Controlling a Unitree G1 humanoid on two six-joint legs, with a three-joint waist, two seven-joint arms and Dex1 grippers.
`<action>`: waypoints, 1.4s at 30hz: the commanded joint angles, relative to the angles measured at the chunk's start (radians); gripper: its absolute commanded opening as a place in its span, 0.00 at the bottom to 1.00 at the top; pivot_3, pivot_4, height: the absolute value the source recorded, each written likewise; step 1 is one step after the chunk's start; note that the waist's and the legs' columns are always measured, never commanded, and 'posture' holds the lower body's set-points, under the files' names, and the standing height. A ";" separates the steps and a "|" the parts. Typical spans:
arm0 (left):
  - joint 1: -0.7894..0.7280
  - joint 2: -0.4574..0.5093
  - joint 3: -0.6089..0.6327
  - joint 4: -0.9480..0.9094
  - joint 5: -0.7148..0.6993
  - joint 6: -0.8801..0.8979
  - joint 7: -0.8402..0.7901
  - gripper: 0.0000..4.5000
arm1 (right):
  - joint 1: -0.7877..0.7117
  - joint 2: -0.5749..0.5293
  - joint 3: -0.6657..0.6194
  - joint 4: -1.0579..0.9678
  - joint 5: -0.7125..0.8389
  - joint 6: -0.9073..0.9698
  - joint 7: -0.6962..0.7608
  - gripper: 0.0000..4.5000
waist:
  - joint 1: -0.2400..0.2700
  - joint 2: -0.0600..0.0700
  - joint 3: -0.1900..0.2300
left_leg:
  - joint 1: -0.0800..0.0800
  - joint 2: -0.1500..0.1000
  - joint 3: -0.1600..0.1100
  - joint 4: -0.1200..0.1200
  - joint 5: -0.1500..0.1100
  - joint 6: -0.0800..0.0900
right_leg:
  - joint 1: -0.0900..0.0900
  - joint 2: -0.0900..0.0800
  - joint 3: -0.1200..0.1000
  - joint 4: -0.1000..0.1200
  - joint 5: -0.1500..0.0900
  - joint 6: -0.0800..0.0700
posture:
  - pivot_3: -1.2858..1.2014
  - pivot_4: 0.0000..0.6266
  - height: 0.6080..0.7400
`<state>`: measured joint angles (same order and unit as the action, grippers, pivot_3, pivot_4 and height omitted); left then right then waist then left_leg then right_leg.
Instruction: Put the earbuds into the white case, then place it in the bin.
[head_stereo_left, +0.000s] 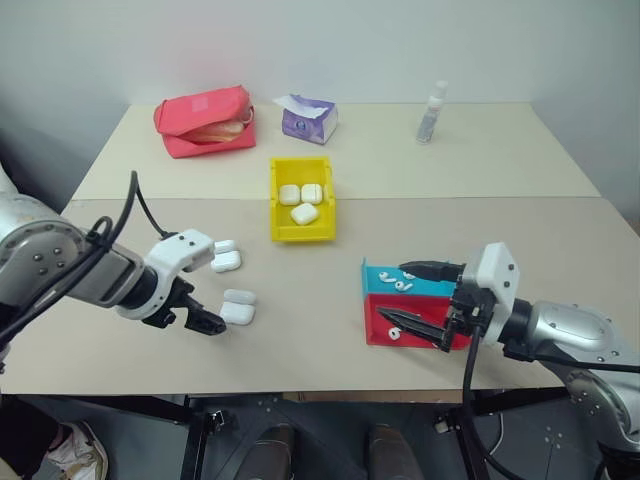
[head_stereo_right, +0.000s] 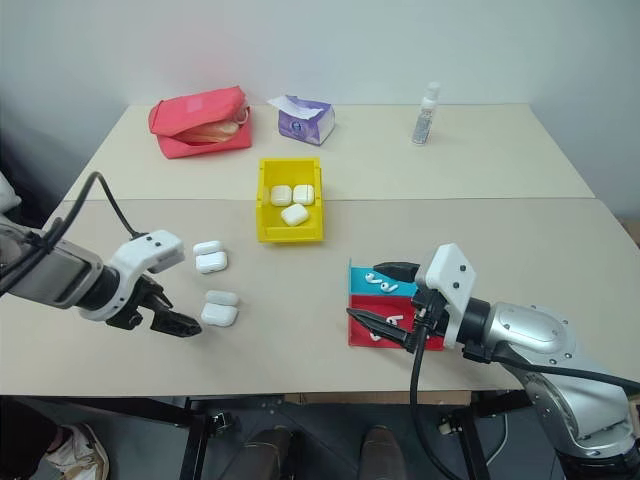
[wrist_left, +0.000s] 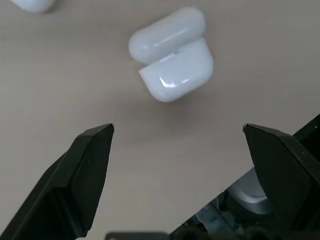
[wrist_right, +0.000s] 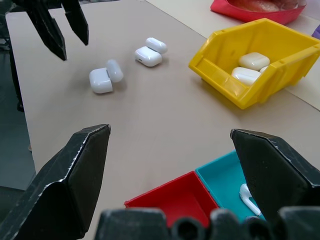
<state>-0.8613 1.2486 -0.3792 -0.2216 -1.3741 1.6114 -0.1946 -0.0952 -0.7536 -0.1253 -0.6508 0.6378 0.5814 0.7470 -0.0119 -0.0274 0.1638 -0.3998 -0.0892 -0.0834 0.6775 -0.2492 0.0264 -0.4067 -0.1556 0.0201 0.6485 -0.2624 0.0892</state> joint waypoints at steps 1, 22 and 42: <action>-0.072 0.000 -0.066 0.071 -0.182 0.003 0.185 1.00 | -0.008 0.011 0.000 -0.040 -0.007 -0.023 -0.014 0.99 | 0.000 0.000 0.000 | 0.000 0.000 0.000 0.000 0.001 -0.001 | 0.000 0.000 0.000 0.000 0.000 0.000 | 0.52 0.24 1.00; -0.308 -0.220 -0.419 0.509 -0.598 -0.068 0.758 1.00 | 0.004 0.046 0.019 -0.056 -0.016 -0.011 -0.059 0.99 | -0.001 0.000 0.000 | -0.001 -0.001 0.004 0.001 0.002 -0.003 | -0.005 0.000 0.007 0.002 0.000 0.000 | 0.52 0.24 1.00; -0.035 -0.366 -0.074 0.398 -0.598 -0.183 1.179 1.00 | 0.011 0.038 0.019 -0.050 -0.015 -0.013 -0.048 0.99 | 0.012 0.000 -0.004 | -0.001 -0.001 0.010 0.001 0.003 -0.005 | -0.013 0.001 0.020 0.012 0.000 0.000 | 0.52 0.24 1.00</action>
<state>-0.9120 0.8802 -0.4791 0.1837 -1.9717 1.4440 0.9456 -0.0844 -0.7128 -0.0888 -0.6750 0.6124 0.5809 0.6953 0.0000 -0.0273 0.1598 -0.4009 -0.0903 -0.0728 0.6784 -0.2462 0.0214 -0.4201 -0.1546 0.0402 0.6608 -0.2624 0.0892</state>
